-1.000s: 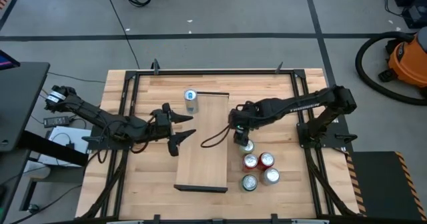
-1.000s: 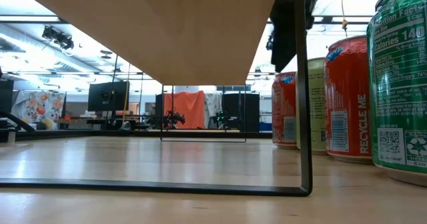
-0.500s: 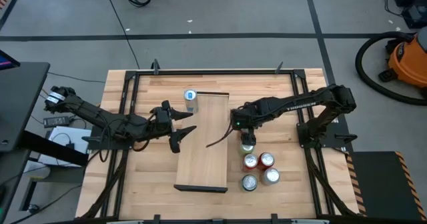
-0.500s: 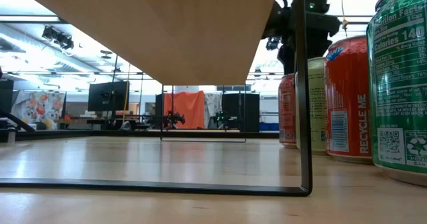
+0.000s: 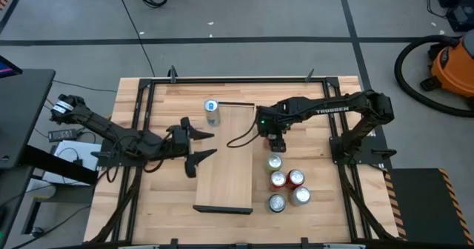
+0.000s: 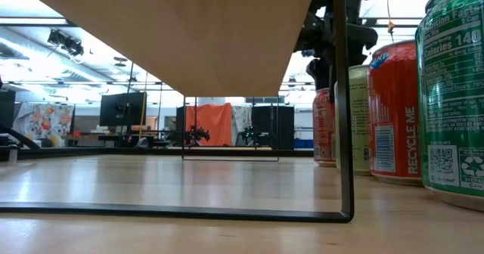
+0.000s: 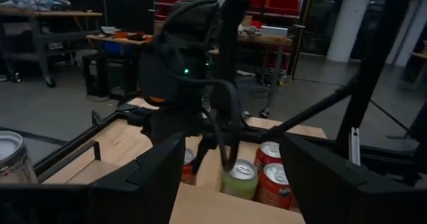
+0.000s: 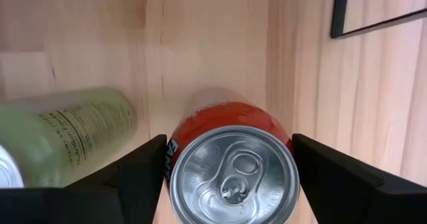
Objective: Place canned beverage on shelf
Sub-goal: Put the red soda can on the shelf
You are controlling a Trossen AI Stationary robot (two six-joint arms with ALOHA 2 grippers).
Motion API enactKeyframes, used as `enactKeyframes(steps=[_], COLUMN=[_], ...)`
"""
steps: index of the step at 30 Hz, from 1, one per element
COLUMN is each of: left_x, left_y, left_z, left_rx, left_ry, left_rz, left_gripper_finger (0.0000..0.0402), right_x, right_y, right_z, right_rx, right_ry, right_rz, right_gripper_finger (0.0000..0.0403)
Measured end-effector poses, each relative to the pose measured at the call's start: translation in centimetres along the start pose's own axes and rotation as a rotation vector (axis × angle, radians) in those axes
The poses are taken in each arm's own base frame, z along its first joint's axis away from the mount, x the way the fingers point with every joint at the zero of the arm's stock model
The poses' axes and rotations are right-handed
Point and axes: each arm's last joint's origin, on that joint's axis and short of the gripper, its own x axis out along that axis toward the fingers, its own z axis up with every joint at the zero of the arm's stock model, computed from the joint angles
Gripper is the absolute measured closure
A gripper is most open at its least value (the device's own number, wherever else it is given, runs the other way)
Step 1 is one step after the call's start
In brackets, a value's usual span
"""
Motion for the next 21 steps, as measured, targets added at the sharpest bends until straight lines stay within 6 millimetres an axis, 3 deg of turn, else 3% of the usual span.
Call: enactKeyframes(steps=[4,17,21], left_x=[-0.2,0.5,0.5], left_y=[-0.2,-0.9,-1.2], left_z=[-0.5,-2.7,-2.9], left_rx=[-0.044,-0.069,-0.028], left_ry=[0.042,0.158,0.196], left_rz=[-0.007,0.008,-0.108], left_gripper_finger=[0.0146,0.0146,0.0146], right_x=[-0.4,-4.9,-6.1], right_y=[0.0,0.2,0.5], right_z=[0.0,1.6,1.5], right_rx=[-0.007,-0.087,-0.104], right_ry=[0.022,-0.015,0.013], right_rz=[0.007,0.008,0.031], right_gripper_finger=[0.0093,0.0093,0.0093])
